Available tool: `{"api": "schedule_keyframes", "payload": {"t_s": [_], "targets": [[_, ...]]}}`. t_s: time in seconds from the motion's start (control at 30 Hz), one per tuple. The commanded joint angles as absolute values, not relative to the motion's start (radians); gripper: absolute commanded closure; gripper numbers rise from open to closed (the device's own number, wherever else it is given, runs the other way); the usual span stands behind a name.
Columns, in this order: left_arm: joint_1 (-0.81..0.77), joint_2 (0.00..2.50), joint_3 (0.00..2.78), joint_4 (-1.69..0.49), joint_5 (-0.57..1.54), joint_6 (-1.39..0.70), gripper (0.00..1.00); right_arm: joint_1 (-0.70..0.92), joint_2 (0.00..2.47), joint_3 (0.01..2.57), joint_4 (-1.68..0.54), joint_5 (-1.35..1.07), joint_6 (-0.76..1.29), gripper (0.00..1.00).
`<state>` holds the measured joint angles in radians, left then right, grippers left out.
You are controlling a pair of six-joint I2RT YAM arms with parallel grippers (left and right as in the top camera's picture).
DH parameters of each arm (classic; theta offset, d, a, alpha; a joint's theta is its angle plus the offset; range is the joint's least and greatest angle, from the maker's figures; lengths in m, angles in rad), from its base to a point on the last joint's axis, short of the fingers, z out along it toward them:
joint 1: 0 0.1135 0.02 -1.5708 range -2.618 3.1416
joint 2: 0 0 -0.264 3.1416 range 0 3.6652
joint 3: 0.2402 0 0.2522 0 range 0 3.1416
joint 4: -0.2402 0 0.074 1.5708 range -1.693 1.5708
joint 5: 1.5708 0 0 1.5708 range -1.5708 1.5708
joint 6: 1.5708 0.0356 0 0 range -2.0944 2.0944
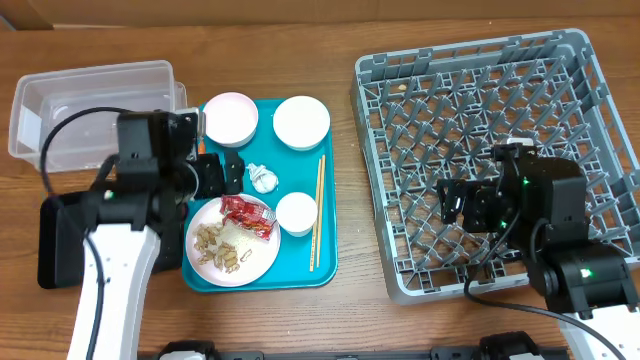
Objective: Sort waste into correct bins and load items into the dishwasher
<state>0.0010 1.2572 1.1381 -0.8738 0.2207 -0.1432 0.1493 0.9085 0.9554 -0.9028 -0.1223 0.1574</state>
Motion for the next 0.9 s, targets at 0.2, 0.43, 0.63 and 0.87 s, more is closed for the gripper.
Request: {"api": "schedule_keyframes", "payload": {"t_s": [0.2, 0.43, 0.63, 0.87], "targets": [[-0.079, 1.594, 1.158, -0.709, 0.233, -0.252, 0.00, 0.145, 0.944, 0.983, -0.904, -0.114, 0.161, 0.00], [-0.126, 1.762, 1.158, -0.622, 0.229, -0.265, 0.16, 0.145, 0.953, 0.983, -0.907, -0.113, 0.161, 0.00], [-0.139, 1.825, 1.158, -0.604, 0.229, -0.270, 0.72, 0.145, 0.953, 0.983, -0.907, -0.113, 0.161, 0.00], [-0.135, 1.817, 1.184, -0.616, 0.228, -0.270, 0.96, 0.145, 0.953, 0.983, -0.908, -0.113, 0.161, 0.00]]}}
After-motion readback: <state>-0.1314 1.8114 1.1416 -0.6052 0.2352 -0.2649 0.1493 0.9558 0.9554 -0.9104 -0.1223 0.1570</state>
